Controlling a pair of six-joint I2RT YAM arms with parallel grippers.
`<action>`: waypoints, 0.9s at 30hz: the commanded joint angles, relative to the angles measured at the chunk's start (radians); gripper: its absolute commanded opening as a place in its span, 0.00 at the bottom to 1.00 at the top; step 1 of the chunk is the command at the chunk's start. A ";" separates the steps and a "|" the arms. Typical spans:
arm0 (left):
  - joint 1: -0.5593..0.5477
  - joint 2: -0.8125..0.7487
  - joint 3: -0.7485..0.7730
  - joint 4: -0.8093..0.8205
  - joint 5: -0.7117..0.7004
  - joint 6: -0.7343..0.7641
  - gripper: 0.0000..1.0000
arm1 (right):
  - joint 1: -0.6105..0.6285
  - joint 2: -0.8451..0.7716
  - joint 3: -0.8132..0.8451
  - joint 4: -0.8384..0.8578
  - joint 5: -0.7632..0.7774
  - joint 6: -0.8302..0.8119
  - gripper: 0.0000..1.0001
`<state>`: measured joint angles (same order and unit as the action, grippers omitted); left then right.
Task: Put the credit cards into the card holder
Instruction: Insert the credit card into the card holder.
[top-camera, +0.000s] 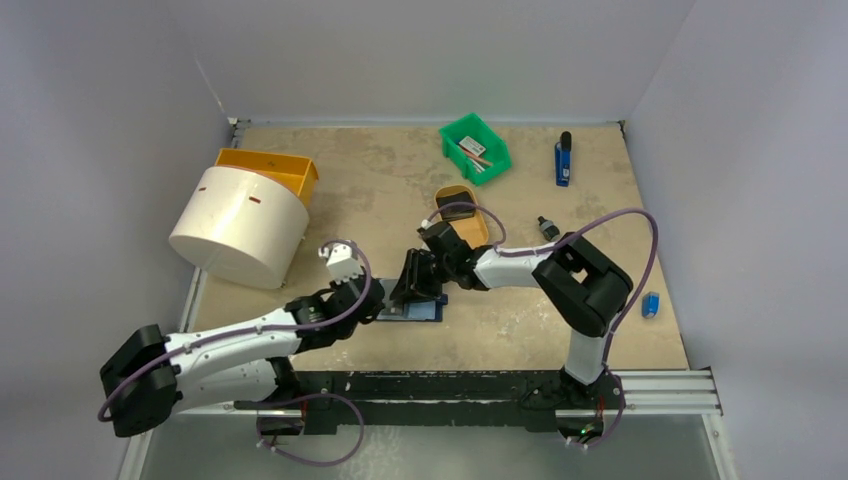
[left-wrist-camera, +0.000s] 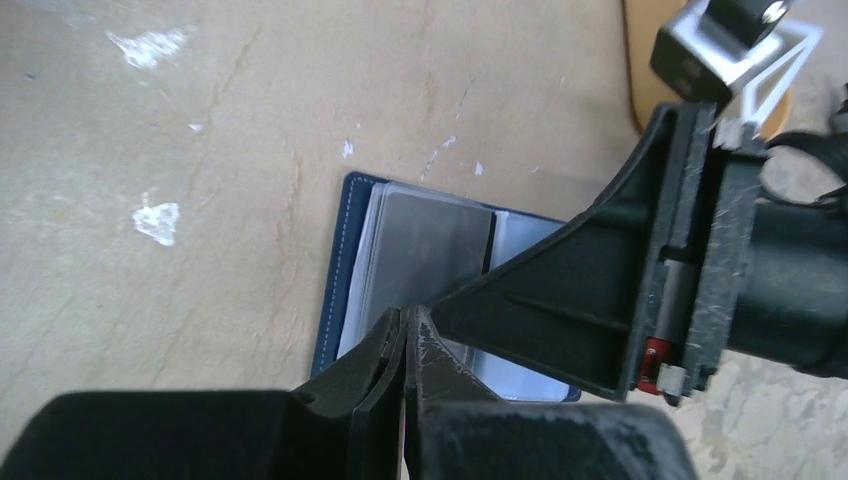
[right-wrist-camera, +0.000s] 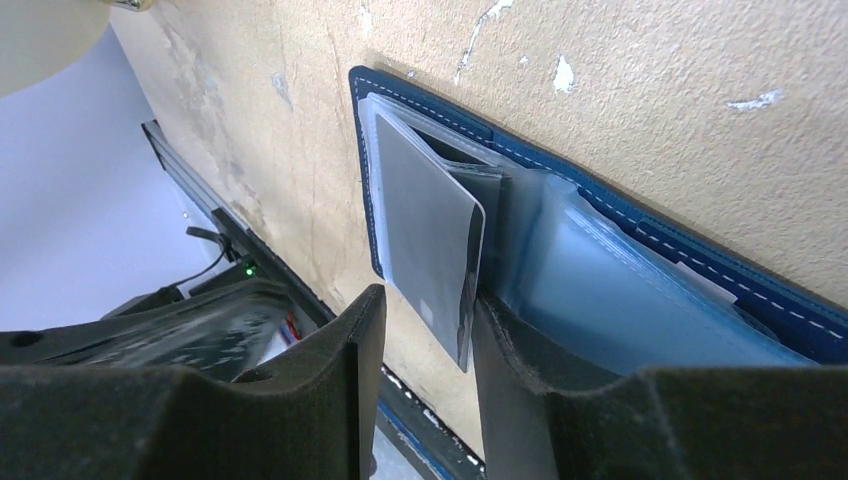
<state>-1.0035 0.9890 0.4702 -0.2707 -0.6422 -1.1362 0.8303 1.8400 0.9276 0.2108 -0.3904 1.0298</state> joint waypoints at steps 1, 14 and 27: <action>0.001 0.119 0.022 0.135 0.077 0.051 0.00 | 0.005 -0.012 0.038 -0.029 0.009 -0.039 0.40; 0.011 0.236 -0.023 0.179 0.064 0.009 0.00 | 0.006 -0.115 0.035 -0.173 0.109 -0.104 0.46; 0.010 0.146 0.017 0.155 0.069 0.032 0.00 | 0.006 -0.158 0.062 -0.300 0.184 -0.167 0.39</action>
<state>-0.9970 1.1828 0.4423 -0.1234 -0.5571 -1.1175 0.8310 1.7397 0.9489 -0.0074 -0.2760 0.9085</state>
